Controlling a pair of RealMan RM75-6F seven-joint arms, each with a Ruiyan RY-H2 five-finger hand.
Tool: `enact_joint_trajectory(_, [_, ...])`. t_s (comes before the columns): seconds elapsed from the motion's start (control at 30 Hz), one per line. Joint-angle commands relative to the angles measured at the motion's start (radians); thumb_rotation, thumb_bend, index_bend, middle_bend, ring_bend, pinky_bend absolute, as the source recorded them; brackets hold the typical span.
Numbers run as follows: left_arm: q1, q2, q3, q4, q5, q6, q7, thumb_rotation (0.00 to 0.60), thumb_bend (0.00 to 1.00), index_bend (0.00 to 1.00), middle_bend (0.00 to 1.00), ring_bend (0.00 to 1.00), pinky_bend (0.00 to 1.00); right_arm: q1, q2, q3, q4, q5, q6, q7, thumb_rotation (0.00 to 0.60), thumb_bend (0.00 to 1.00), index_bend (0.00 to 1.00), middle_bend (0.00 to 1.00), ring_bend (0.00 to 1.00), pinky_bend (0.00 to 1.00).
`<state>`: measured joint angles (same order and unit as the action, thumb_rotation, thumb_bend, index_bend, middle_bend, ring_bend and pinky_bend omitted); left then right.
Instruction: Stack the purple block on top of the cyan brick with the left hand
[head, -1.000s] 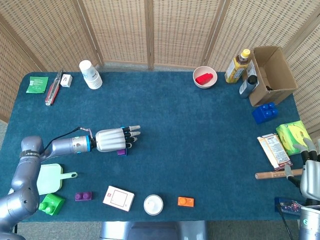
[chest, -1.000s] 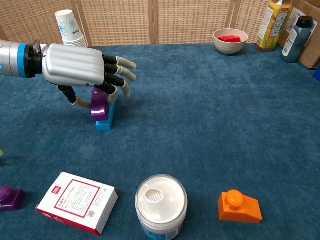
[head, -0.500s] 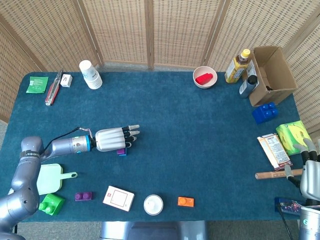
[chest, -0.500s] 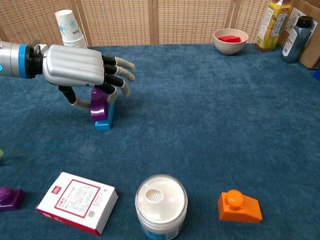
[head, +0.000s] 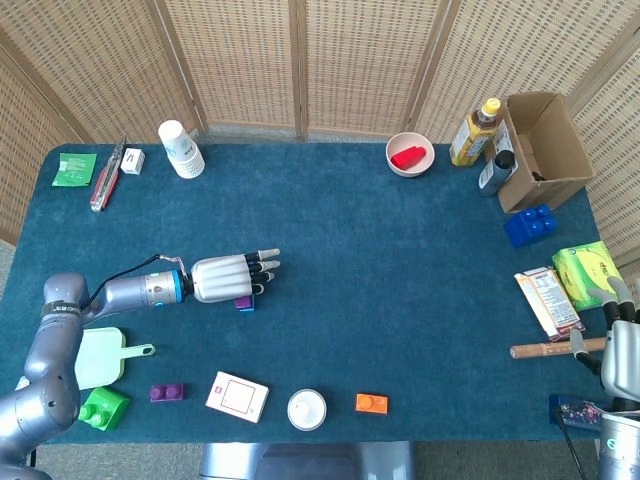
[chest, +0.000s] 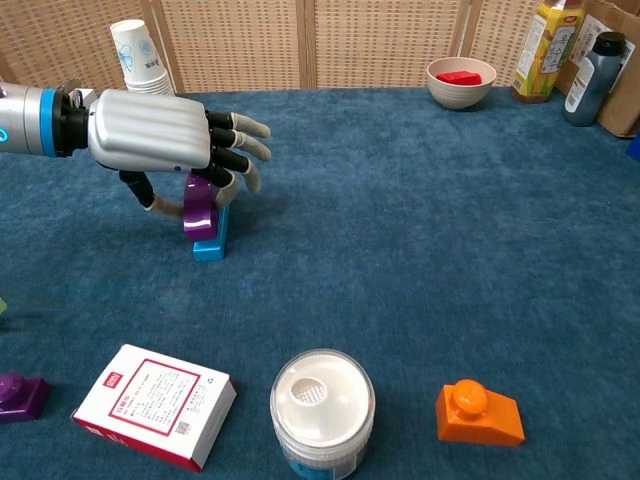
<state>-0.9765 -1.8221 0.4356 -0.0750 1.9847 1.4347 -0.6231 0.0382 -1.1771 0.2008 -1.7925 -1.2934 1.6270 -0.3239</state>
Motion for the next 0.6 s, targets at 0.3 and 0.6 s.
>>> enact_joint_trajectory(0.3, [0.004, -0.003, -0.003, -0.001, -0.005, -0.019, -0.011, 0.6, 0.36, 0.6, 0.26, 0.12, 0.0, -0.001, -0.001, 0.0, 0.001, -0.001, 0.002, 0.001, 0.598, 0.28, 0.27, 0.17, 0.0, 0.15])
enact_joint_trajectory(0.6, [0.002, -0.006, -0.007, -0.001, -0.009, -0.028, -0.015, 0.6, 0.35, 0.6, 0.26, 0.12, 0.0, -0.002, -0.003, 0.001, 0.003, -0.001, 0.003, 0.002, 0.6, 0.28, 0.27, 0.17, 0.0, 0.15])
